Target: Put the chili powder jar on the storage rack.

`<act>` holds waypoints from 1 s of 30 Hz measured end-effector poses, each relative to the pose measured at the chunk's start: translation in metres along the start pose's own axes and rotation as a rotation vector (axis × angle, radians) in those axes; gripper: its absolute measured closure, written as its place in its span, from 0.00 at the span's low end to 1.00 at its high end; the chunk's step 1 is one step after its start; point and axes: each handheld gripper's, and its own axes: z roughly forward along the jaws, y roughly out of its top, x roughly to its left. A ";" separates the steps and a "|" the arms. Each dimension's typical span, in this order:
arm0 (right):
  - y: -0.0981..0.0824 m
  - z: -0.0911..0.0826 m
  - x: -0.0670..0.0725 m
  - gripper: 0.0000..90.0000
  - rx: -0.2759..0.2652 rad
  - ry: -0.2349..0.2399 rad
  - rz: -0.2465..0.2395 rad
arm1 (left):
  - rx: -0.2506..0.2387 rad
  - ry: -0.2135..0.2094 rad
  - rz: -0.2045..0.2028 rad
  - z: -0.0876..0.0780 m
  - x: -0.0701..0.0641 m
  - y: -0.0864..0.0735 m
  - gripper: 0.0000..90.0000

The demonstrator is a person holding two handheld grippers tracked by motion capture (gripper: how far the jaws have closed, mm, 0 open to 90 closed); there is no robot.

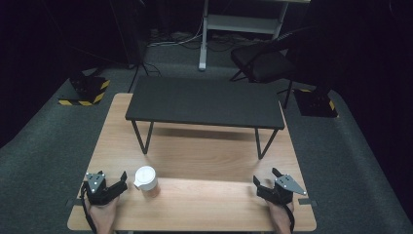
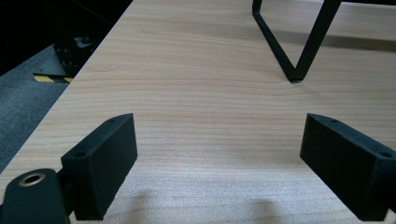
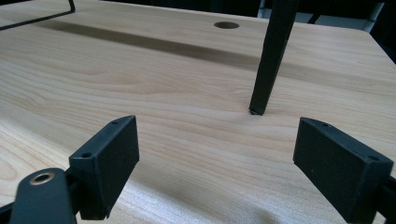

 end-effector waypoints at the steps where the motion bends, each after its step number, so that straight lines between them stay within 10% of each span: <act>1: 0.001 0.001 0.000 0.16 0.006 -0.001 -0.002 | 0.003 -0.001 0.000 0.000 0.000 0.001 0.12; 30: -0.001 -0.001 0.001 0.15 -0.003 -0.011 0.001 | 0.033 -0.039 0.039 0.003 0.008 0.009 0.10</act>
